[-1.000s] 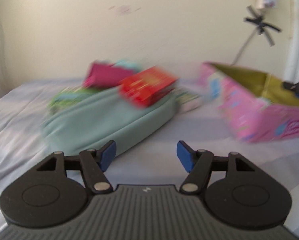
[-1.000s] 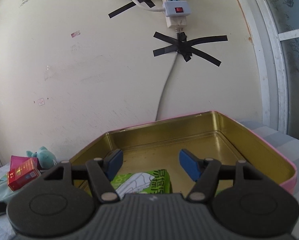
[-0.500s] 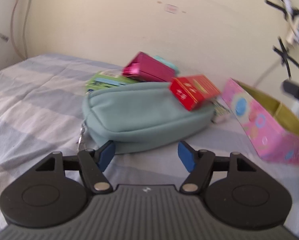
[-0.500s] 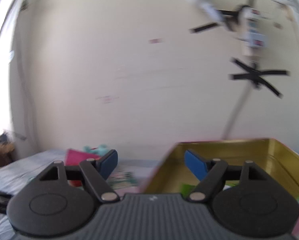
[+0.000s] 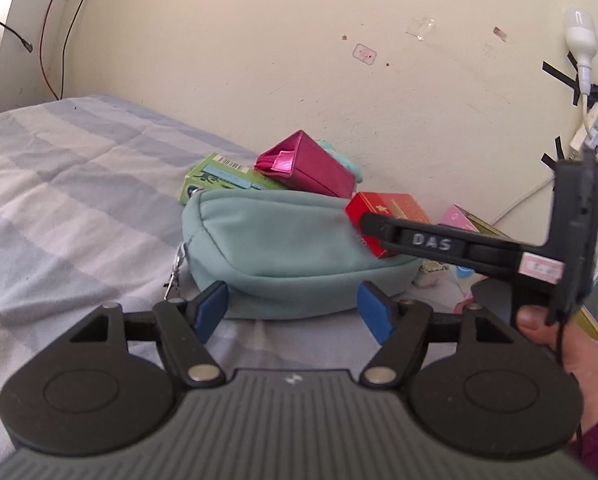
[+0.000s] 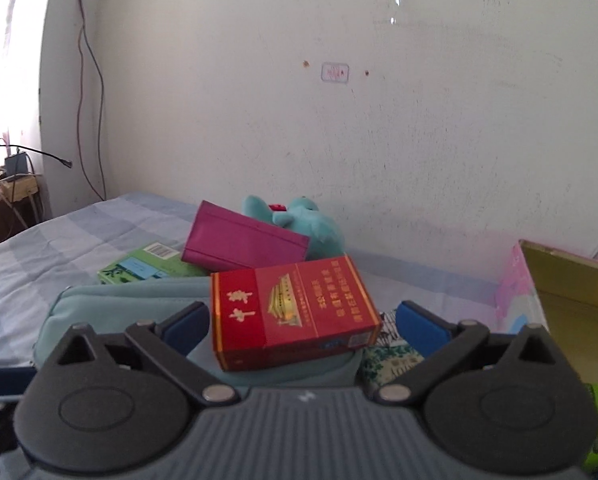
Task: Organize objects
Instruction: 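Grasp and lift the red cigarette box with the right gripper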
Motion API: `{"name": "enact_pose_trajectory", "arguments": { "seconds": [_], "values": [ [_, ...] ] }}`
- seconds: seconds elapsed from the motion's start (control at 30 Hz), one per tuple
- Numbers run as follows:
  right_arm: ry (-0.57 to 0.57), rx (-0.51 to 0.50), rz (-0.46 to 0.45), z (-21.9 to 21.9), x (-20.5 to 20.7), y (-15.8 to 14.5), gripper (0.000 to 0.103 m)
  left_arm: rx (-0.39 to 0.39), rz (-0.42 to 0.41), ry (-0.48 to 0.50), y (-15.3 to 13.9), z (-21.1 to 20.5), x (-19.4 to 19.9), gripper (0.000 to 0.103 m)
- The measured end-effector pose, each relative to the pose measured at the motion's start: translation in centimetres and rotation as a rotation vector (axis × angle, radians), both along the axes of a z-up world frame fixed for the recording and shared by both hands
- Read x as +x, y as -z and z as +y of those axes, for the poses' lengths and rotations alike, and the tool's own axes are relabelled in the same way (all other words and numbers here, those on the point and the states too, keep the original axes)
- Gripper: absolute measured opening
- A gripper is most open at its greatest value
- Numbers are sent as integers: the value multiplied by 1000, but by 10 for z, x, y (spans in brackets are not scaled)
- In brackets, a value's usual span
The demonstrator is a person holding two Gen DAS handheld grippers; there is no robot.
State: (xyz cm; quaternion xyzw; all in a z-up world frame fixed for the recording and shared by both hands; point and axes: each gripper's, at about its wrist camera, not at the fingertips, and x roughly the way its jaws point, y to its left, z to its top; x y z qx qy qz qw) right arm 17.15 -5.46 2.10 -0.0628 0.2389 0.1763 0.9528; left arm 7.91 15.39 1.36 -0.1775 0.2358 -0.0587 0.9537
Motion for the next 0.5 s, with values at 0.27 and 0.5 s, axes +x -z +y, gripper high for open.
{"name": "enact_pose_trajectory", "arguments": {
  "seconds": [0.27,0.5],
  "values": [
    [-24,-21,-19,-9,-27,3,95,-64,-35,12,-1,9,-7,76],
    [-87,-30,71,-63,-100,4,95,-35,-60,101,-3,-5,-12,80]
  ]
}}
